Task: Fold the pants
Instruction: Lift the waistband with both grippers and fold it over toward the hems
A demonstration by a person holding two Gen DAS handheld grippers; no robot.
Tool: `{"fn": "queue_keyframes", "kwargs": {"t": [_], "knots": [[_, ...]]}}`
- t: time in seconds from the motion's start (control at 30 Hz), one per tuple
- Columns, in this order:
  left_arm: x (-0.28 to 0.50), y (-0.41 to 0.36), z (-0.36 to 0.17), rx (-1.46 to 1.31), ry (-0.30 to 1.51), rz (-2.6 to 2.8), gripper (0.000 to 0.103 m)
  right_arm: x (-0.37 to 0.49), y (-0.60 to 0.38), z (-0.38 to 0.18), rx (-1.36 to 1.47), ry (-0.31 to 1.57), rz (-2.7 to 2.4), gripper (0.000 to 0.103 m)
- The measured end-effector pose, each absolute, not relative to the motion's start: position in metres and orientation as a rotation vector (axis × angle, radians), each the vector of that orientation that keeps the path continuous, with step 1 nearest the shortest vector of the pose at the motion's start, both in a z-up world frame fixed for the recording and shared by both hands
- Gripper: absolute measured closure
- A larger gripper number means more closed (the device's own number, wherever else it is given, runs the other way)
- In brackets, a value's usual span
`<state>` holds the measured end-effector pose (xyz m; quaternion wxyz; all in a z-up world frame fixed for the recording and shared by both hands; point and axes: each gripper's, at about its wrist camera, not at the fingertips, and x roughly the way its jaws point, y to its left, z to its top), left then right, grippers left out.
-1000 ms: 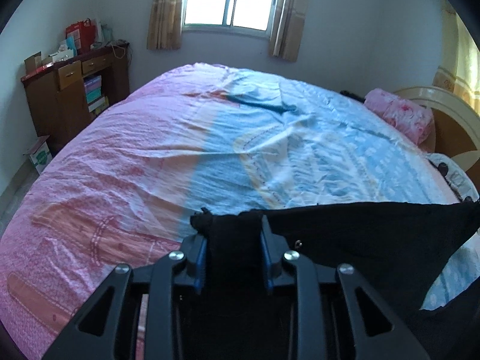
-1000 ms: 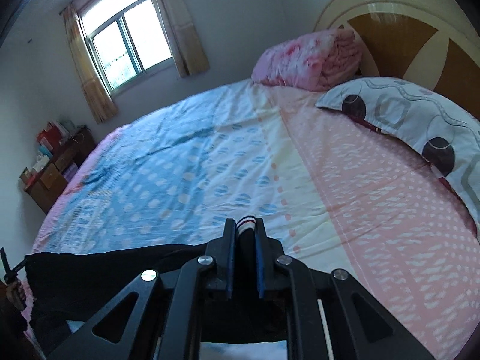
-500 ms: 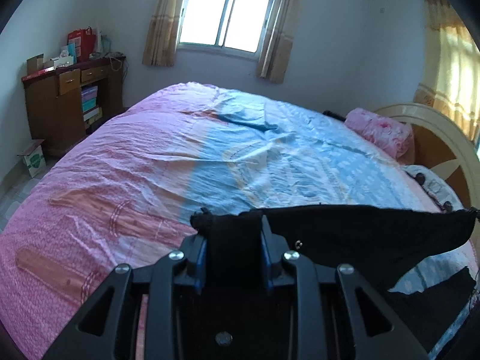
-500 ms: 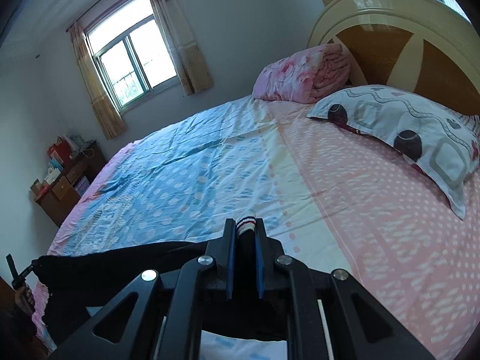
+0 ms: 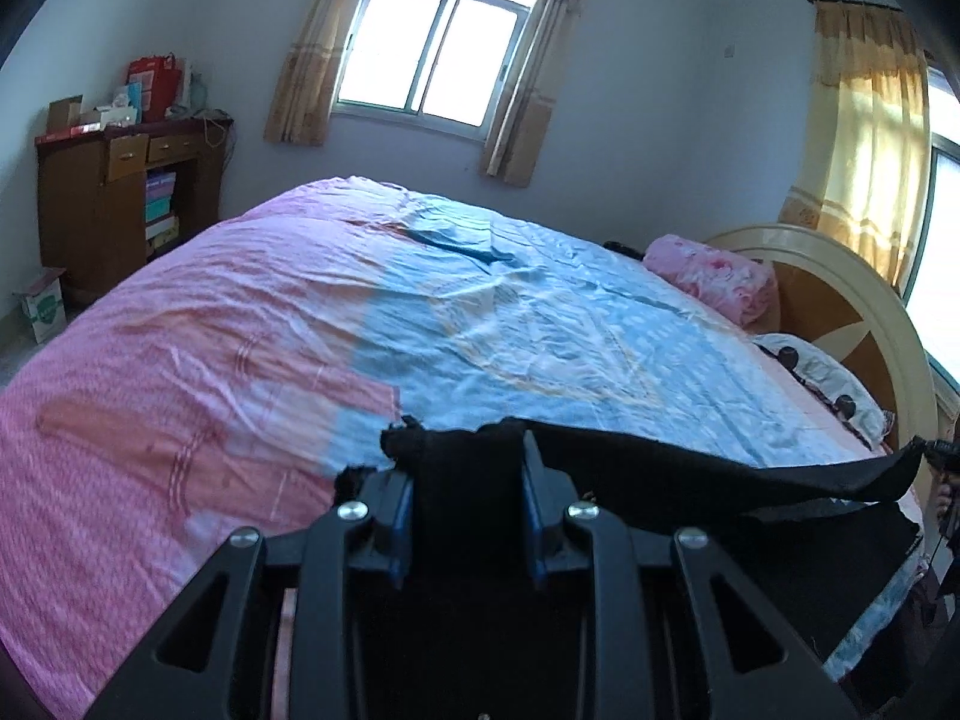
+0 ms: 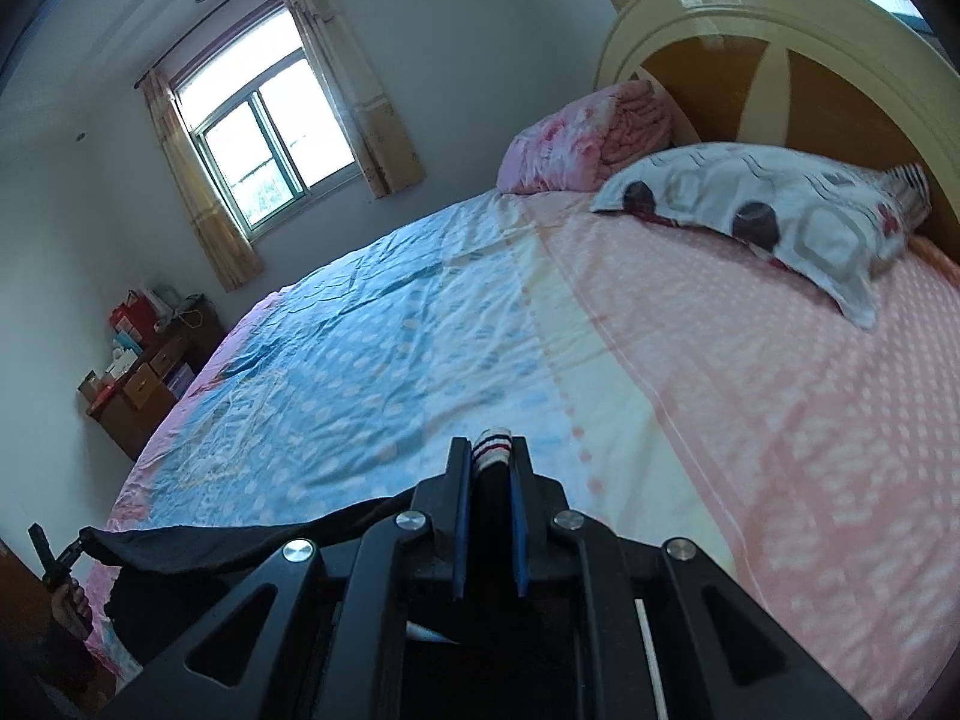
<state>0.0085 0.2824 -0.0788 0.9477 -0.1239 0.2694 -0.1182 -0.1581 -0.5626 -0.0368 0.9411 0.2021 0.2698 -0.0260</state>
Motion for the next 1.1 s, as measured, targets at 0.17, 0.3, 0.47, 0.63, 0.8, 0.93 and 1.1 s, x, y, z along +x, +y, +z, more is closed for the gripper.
{"fn": "queue_keyframes", "kwargs": {"t": [0.17,0.3,0.47,0.63,0.8,0.93,1.1], "knots": [[-0.01,0.29,-0.089,-0.269,0.532,-0.259,0.074,-0.192,-0.556,-0.052,0.401,0.547,-0.034,0.092],[-0.024,0.293,-0.098,-0.27,0.525,-0.282,0.074,-0.211,-0.556,-0.069,0.403,0.583,-0.042,0.092],[-0.038,0.293,-0.113,-0.248,0.55,-0.291,0.073,-0.227,-0.558,-0.082,0.414,0.596,-0.047,0.092],[-0.046,0.292,-0.126,-0.215,0.578,-0.311,0.072,-0.23,-0.558,-0.096,0.39,0.656,-0.021,0.092],[-0.055,0.292,-0.135,-0.196,0.589,-0.317,0.07,-0.236,-0.559,-0.11,0.407,0.702,-0.011,0.091],[-0.063,0.293,-0.137,-0.179,0.605,-0.33,0.068,-0.242,-0.553,-0.116,0.386,0.747,0.0,0.088],[-0.08,0.298,-0.137,-0.15,0.625,-0.327,0.057,-0.266,-0.543,-0.11,0.308,0.771,-0.017,0.081]]}}
